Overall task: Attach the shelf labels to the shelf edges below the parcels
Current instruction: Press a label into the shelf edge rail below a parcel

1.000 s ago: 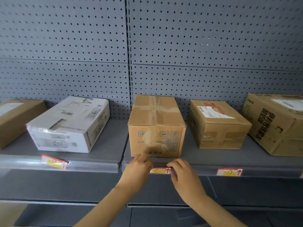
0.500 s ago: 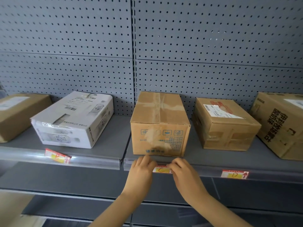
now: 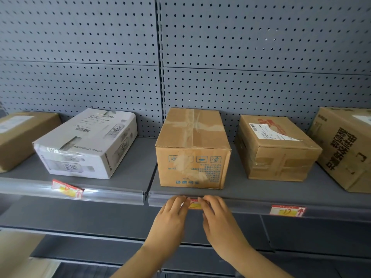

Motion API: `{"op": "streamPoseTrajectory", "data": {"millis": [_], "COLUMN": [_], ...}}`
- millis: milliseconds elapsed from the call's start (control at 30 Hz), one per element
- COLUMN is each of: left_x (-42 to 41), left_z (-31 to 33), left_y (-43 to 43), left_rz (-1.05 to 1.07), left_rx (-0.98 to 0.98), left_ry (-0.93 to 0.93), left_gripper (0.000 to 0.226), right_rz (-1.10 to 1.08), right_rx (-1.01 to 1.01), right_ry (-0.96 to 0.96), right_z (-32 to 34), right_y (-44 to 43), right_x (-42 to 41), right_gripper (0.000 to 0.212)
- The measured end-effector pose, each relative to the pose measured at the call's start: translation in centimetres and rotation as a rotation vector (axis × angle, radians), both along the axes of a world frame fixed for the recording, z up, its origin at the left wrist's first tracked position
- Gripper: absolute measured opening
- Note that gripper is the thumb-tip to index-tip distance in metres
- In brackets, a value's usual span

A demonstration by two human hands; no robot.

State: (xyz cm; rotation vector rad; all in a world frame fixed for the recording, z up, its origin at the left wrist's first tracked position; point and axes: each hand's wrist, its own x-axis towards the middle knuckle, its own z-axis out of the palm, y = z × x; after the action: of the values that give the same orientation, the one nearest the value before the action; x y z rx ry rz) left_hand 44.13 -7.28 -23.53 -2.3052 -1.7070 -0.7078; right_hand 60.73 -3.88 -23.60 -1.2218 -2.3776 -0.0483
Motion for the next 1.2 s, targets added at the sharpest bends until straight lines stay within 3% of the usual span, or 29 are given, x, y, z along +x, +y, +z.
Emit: {"op": "streamPoseTrajectory", "data": {"millis": [333, 533, 667, 900, 1200], "left_x": [-0.4, -0.7, -3.0, -7.1, -12.2], "left_z": [0.1, 0.5, 1.4, 1.1, 1.8], "left_y": [-0.1, -0.3, -0.8, -3.3, -5.7], "left_rz": [0.015, 0.006, 0.123, 0.233, 0.313], "left_rx": [-0.008, -0.005, 0.006, -0.043, -0.085], "left_ry": [0.042, -0.035, -0.132, -0.135, -0.153], "left_gripper": [0.062, 0.052, 0.044, 0.038, 0.039], "right_rz": [0.058, 0.088, 0.073, 0.089, 0.296], "right_rx": [0.0, -0.024, -0.016, -0.024, -0.002], "right_ry": [-0.023, 0.03, 0.088, 0.119, 0.155], "right_z": [-0.1, 0.6, 0.9, 0.4, 1.9], "right_y": [0.1, 0.1, 0.0, -0.3, -0.9], "right_x": [-0.5, -0.3, 0.4, 0.9, -8.7], "right_gripper": [0.049, 0.043, 0.045, 0.042, 0.037]}}
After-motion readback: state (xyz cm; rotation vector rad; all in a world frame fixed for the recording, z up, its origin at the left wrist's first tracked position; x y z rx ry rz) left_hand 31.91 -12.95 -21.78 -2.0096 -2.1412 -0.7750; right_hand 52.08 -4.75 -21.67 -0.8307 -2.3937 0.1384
